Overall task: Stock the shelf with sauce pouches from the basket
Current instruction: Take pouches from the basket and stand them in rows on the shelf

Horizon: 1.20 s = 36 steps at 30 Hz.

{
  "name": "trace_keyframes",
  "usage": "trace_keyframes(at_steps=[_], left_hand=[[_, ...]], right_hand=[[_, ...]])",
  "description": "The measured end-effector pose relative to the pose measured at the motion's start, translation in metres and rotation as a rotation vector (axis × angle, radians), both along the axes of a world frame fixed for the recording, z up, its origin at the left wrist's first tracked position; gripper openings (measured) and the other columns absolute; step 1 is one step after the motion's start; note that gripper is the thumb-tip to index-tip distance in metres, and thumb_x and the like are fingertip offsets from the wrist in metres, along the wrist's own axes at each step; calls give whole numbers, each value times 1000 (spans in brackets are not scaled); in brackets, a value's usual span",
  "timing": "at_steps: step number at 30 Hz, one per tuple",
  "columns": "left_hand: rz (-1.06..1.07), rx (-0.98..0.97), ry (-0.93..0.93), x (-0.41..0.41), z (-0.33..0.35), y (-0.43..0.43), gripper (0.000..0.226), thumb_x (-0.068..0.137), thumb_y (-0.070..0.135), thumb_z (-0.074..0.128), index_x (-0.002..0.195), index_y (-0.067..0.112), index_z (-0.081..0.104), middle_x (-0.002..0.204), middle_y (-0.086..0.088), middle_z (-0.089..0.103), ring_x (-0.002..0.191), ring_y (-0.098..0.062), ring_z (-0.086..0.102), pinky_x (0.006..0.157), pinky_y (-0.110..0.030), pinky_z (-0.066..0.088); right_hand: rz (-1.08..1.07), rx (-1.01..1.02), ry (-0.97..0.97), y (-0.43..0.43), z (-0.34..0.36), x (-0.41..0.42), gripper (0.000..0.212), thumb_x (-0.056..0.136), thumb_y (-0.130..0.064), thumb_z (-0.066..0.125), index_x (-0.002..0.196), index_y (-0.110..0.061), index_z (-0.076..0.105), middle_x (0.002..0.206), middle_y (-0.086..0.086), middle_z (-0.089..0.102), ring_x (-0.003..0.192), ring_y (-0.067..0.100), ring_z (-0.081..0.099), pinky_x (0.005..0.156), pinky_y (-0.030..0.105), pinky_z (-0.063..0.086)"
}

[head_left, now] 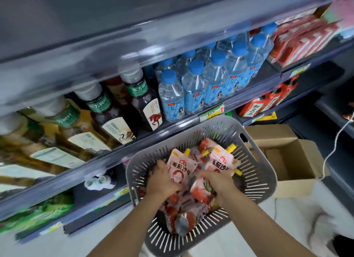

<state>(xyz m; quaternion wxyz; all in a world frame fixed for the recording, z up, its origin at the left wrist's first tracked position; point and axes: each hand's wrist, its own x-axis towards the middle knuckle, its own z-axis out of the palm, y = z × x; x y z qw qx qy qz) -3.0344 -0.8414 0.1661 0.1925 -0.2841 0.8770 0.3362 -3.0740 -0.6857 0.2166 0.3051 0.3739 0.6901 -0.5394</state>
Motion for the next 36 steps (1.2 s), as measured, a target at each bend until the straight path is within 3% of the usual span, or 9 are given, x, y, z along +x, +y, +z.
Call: trace_keyframes(at_steps=[4, 9, 13, 16, 18, 22, 25, 30, 36], left_hand=[[26, 47, -106, -3, 1, -3, 88, 48, 52, 88, 105, 19, 30, 103, 0, 56, 99, -24, 58, 85, -43, 51], [-126, -63, -220, -11, -2, -9, 108, 35, 55, 90, 116, 21, 26, 119, -4, 50, 112, -27, 51, 92, -43, 47], [-430, -389, -40, -7, -1, 9, 110, 63, 67, 68, 142, 17, 10, 136, -7, 27, 124, -27, 33, 102, -45, 37], [-518, -431, -95, -1, -4, 21, 119, 67, 61, 70, 148, 14, -4, 146, -11, 12, 130, -31, 26, 104, -47, 33], [-475, -409, -140, 0, -5, 22, 125, 64, 58, 75, 149, 17, -8, 148, -14, 11, 132, -35, 28, 104, -48, 33], [-484, -410, -141, -4, 1, 19, 124, 63, 54, 76, 149, 20, -6, 145, -12, 16, 127, -35, 34, 103, -48, 34], [-444, -396, -151, -5, 7, 16, 121, 59, 52, 76, 148, 21, 1, 142, -12, 23, 128, -33, 33, 108, -46, 30], [-371, -166, -139, 3, 38, 8, 121, 50, 52, 75, 147, 27, 8, 143, -9, 24, 131, -32, 31, 109, -44, 31], [-229, 2, 25, 45, 81, -16, 119, 47, 61, 75, 145, 30, 16, 139, -4, 30, 126, -27, 42, 102, -37, 41]], right_hand=[[20, 25, -1, 0, -10, -3, 102, 62, -11, 83, 137, -11, 13, 119, 16, 46, 103, 33, 50, 81, 41, 49], [47, 56, -13, -6, -8, -1, 95, 39, -22, 85, 109, -22, 20, 112, 16, 54, 100, 34, 58, 87, 50, 53], [123, 121, -15, -1, -6, -2, 100, 48, -25, 85, 127, -15, 24, 117, 15, 51, 102, 31, 54, 83, 42, 52], [90, 86, -34, -3, -5, -1, 109, 40, -41, 81, 131, -18, 24, 119, 13, 48, 105, 33, 54, 85, 46, 53], [73, 99, -23, -5, -3, 0, 113, 41, -49, 80, 135, -16, 27, 125, 13, 44, 110, 34, 51, 89, 47, 51], [211, 243, 71, -1, 4, -5, 117, 63, -44, 80, 146, -14, 4, 141, 14, 23, 129, 36, 29, 103, 49, 37], [234, 280, 110, -2, 12, -8, 118, 61, -47, 81, 145, -13, 6, 143, 15, 23, 129, 36, 29, 103, 49, 38], [234, 331, 189, -4, 36, -2, 123, 52, -49, 83, 145, -10, 11, 144, 17, 22, 128, 38, 30, 102, 49, 40], [224, 358, 429, -23, 85, 38, 115, 62, -36, 84, 149, -12, 11, 144, 18, 24, 131, 38, 31, 105, 44, 36]])
